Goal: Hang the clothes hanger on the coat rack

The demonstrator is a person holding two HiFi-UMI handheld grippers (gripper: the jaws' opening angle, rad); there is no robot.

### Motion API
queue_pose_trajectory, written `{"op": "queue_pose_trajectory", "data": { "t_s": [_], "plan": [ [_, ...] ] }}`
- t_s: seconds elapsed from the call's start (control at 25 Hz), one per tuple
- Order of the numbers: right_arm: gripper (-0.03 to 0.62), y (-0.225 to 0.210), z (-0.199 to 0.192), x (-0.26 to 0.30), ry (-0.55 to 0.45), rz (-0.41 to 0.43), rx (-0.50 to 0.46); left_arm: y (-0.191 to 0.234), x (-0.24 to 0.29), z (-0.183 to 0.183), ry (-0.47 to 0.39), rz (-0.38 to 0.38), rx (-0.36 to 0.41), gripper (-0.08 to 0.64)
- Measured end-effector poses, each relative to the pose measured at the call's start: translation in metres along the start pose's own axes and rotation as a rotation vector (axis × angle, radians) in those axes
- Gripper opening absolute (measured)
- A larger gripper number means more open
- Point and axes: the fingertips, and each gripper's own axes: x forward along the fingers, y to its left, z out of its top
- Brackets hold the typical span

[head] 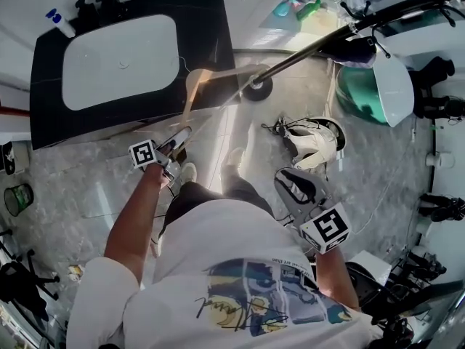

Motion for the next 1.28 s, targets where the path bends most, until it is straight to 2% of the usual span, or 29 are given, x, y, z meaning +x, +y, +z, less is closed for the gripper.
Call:
{"op": "queue_pose_trajectory", "data": {
  "t_s": [0.16,0.24,0.4,0.52,0.68,0.8,0.96,1.04,1.28],
  "plan": [
    [0.080,-0.001,-0.002,-0.003,0.012,-0.011,-0.002,-0.001,0.007,-0.006,0.013,-0.050,-0.047,0.144],
    [0.080,-0.001,-0.003,-0.005,0.017,-0.016,-0.002,-0.004,0.011,-0.009,0.022,-0.074,-0.051,0.038],
    [0.080,-0.001,-0.005,-0.010,0.019,-0.022,0.001,-0.010,0.016,-0.017,0.040,-0.092,-0.048,0.019],
    [0.078,0.001,-0.006,-0.008,0.016,-0.021,0.005,-0.011,0.015,-0.020,0.056,-0.071,-0.023,0.012],
    [0.078,0.001,-0.007,-0.004,0.007,-0.023,0.014,-0.014,0.015,-0.029,0.142,-0.030,0.036,0.009],
    [0.078,0.002,-0.006,-0.002,-0.003,-0.026,0.019,-0.012,0.013,-0.033,0.212,0.028,0.125,0.008],
    [0.078,0.006,-0.006,0.002,-0.030,-0.027,0.030,-0.020,0.013,-0.028,0.302,0.085,0.336,0.006],
    [0.078,0.004,-0.008,0.004,-0.043,-0.033,0.037,-0.037,0.019,-0.024,0.338,0.074,0.411,0.006],
    [0.078,0.000,-0.009,0.002,-0.089,-0.056,0.064,-0.099,0.036,-0.024,0.457,0.011,0.570,0.006]
  ]
}}
